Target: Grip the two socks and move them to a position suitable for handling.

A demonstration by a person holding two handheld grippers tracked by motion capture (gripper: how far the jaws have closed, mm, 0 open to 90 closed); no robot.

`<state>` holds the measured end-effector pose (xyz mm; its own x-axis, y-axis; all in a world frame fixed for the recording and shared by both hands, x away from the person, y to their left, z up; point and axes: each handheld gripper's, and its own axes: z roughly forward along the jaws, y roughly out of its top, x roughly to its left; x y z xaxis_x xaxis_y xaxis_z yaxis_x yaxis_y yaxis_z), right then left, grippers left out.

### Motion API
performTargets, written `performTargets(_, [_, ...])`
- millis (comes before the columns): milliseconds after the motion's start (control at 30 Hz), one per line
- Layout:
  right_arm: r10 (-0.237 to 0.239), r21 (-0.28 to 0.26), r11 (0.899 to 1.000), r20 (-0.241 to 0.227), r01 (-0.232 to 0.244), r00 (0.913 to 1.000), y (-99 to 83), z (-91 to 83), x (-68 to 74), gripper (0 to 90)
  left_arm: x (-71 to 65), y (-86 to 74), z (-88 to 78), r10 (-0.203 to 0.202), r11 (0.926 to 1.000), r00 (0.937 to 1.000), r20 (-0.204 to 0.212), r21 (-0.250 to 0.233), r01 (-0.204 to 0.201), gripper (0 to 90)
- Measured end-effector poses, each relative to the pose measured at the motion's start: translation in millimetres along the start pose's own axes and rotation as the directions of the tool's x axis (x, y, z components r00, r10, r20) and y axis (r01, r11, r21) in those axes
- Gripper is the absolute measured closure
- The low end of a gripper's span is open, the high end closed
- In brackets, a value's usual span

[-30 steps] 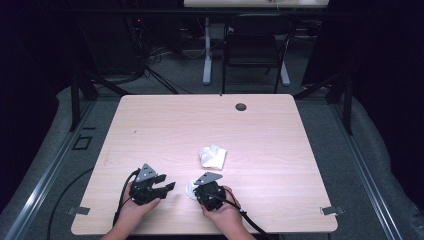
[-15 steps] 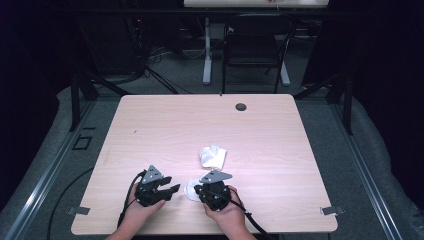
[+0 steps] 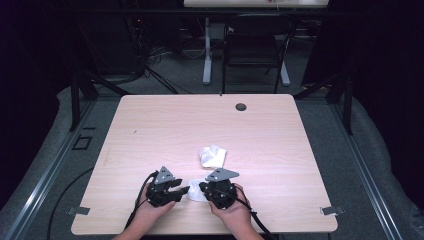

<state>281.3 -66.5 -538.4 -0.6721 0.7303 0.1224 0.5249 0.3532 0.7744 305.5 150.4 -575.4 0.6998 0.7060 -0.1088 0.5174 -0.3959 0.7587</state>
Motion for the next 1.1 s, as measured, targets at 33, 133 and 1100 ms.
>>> performTargets(33, [-0.004, -0.001, 1.0, 0.002, 0.004, 1.0, 0.1, -1.4, -0.6, 89.2, -0.5, 0.4, 0.4, 0.0, 1.0, 1.0, 0.003, 0.0, 0.0, 56.3])
performTargets(133, [-0.01, -0.005, 1.0, 0.005, 0.01, 0.9999, 0.5, -4.9, -2.5, 89.2, -3.6, 2.1, 3.4, 0.009, 1.0, 0.9999, 0.006, 0.0, -0.009, 58.2])
performTargets(1100, [0.063, -0.007, 0.998, 0.061, -0.063, 0.9962, -24.4, -39.3, -35.3, 89.1, -13.7, -2.4, 10.9, 0.092, 0.9951, 0.9957, -0.015, 0.039, -0.091, 78.4])
